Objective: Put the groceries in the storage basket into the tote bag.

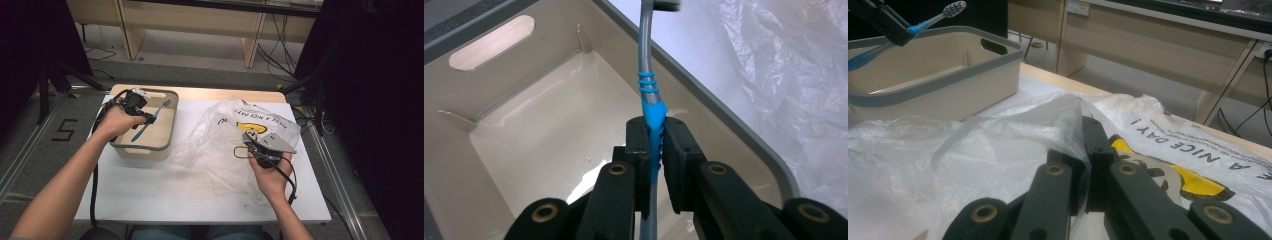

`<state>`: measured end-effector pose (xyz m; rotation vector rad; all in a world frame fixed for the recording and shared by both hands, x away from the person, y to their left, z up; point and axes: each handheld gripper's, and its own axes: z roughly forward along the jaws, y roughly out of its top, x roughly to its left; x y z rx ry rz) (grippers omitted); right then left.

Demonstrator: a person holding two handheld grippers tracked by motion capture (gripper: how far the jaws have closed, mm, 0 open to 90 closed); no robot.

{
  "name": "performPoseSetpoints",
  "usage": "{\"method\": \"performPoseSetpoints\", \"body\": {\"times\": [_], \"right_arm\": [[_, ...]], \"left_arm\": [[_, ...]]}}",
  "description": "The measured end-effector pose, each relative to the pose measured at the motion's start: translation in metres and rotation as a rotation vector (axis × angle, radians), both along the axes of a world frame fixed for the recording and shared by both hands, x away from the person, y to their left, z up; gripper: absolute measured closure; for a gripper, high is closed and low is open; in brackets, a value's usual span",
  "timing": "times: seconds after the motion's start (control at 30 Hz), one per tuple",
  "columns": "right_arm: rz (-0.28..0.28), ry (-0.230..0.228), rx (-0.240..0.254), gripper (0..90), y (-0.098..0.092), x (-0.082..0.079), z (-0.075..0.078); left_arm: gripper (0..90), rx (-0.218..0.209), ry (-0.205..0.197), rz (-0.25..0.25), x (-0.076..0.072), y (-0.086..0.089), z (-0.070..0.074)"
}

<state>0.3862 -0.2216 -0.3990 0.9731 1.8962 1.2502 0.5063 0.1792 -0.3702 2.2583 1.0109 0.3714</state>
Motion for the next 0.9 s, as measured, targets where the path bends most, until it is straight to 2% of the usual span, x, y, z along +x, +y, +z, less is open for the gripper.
{"method": "performPoseSetpoints", "body": {"times": [0.23,0.4,0.57,0.67,0.77,0.9], "right_arm": [[-0.001,0.0,0.001,90.0,0.0,0.0,0.0],[-0.001,0.0,0.001,90.0,0.0,0.0,0.0],[0.0,0.002,-0.003,90.0,0.0,0.0,0.0],[0.002,0.001,-0.002,90.0,0.001,0.0,0.0],[0.003,0.001,-0.003,90.0,0.001,0.0,0.0],[0.0,0.002,-0.002,90.0,0.0,0.0,0.0]], "left_arm": [[81.5,-0.01,-0.006,-0.034,-0.009,-0.005,0.003],[81.5,-0.035,-0.011,-0.069,-0.02,-0.01,0.005],[81.5,-0.018,-0.041,-0.097,-0.029,-0.015,0.008],[81.5,-0.028,-0.059,-0.086,-0.029,-0.015,0.01],[81.5,0.001,-0.074,-0.082,-0.027,-0.014,0.011],[81.6,-0.011,-0.095,-0.078,-0.029,-0.015,0.016]]}}
